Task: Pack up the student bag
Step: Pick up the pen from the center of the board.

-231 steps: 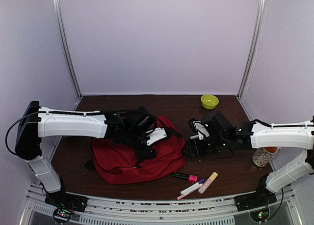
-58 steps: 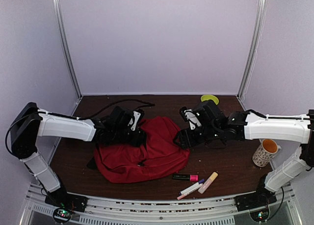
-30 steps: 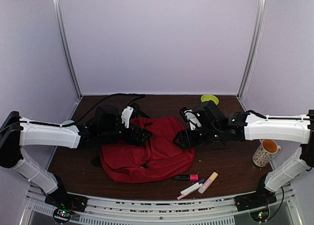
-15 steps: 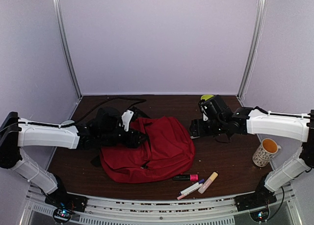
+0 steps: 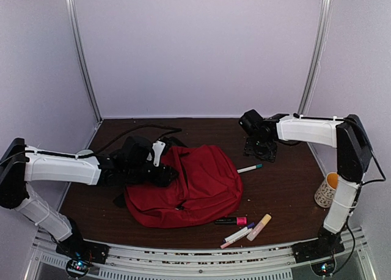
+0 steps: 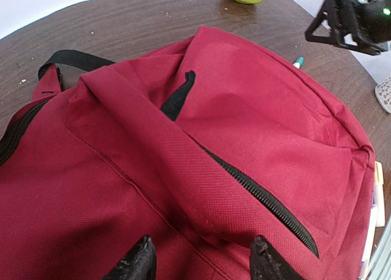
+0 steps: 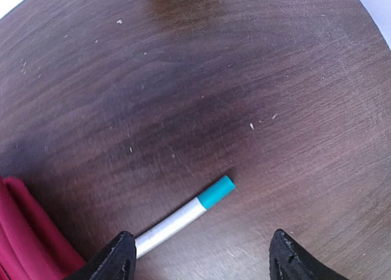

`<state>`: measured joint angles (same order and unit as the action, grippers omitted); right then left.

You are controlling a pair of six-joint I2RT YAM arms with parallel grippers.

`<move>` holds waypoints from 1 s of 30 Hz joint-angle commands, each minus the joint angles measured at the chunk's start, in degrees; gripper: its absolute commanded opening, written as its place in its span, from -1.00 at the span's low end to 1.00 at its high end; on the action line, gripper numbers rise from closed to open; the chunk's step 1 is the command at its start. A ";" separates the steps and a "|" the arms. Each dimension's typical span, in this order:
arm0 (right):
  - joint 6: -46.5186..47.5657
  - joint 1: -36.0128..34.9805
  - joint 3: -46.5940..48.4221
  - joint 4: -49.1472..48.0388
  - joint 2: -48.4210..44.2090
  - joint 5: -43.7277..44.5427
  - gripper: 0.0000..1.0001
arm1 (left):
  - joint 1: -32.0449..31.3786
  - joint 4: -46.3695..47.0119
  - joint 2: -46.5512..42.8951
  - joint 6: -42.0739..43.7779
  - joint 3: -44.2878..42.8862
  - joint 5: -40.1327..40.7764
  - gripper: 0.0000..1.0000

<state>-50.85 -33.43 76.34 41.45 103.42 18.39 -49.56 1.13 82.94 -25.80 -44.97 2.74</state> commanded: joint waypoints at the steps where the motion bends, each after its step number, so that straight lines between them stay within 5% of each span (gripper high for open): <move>1: -7.42 0.47 7.26 9.00 6.52 1.43 0.51 | -0.19 1.98 -0.59 -1.00 0.94 0.29 0.08; 19: -9.26 0.52 7.05 3.55 15.98 -8.56 0.30 | -0.19 4.56 -2.37 -1.84 5.08 -0.79 0.07; 30: -8.94 1.26 0.37 0.39 12.40 -7.23 -0.50 | -0.36 4.62 -2.84 -2.08 5.28 -1.14 0.07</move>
<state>-59.72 -33.01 80.86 41.52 116.99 10.55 -49.60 3.38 81.52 -27.42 -39.97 2.33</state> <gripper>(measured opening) 0.318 0.536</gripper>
